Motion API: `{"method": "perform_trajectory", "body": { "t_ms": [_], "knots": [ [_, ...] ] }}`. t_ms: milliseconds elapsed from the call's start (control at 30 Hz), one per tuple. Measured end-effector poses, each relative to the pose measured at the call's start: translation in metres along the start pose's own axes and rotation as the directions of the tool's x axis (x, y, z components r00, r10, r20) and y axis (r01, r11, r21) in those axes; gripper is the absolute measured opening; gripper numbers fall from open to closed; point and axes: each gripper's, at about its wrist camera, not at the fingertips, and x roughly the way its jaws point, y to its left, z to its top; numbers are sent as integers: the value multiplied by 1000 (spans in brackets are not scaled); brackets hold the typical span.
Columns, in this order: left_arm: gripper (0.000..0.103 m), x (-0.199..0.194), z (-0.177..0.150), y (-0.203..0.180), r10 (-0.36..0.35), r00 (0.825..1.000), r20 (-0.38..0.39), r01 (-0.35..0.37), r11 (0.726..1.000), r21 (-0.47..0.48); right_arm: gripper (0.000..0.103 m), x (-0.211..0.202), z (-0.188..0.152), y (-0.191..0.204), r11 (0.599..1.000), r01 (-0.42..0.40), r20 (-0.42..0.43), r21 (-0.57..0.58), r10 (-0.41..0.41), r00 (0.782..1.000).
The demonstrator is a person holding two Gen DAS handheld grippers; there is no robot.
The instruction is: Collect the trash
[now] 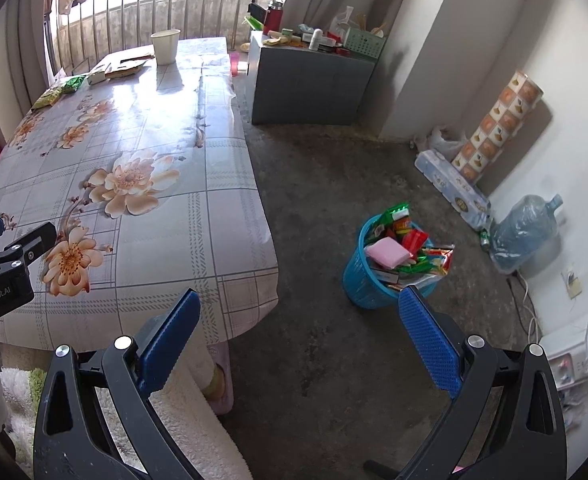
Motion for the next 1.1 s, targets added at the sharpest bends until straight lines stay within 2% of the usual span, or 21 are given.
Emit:
{"method": "perform_trajectory", "body": {
  "t_ms": [300,600,867,967,1033,1100],
  "knots": [
    [98,8,19,8,-3,1000,-8,3,1000,2,95,-6,20,2,1000,-1,30,-3,1,1000],
    [98,-16,38,25,6,999,46,-7,1000,18,95,-34,45,11,1000,-7,115,1,7,993],
    [98,-29,42,46,35,997,72,-35,999,2,95,-40,50,21,1000,-26,135,5,25,990],
    [98,-27,41,51,42,997,64,-41,999,-3,95,-34,50,21,999,-51,121,7,50,991],
    [98,-22,37,52,47,997,55,-47,999,1,95,-21,48,22,996,-84,83,19,82,993],
    [98,-14,32,52,57,997,50,-58,998,5,95,-2,43,26,997,-80,32,15,79,996]
  ]
}}
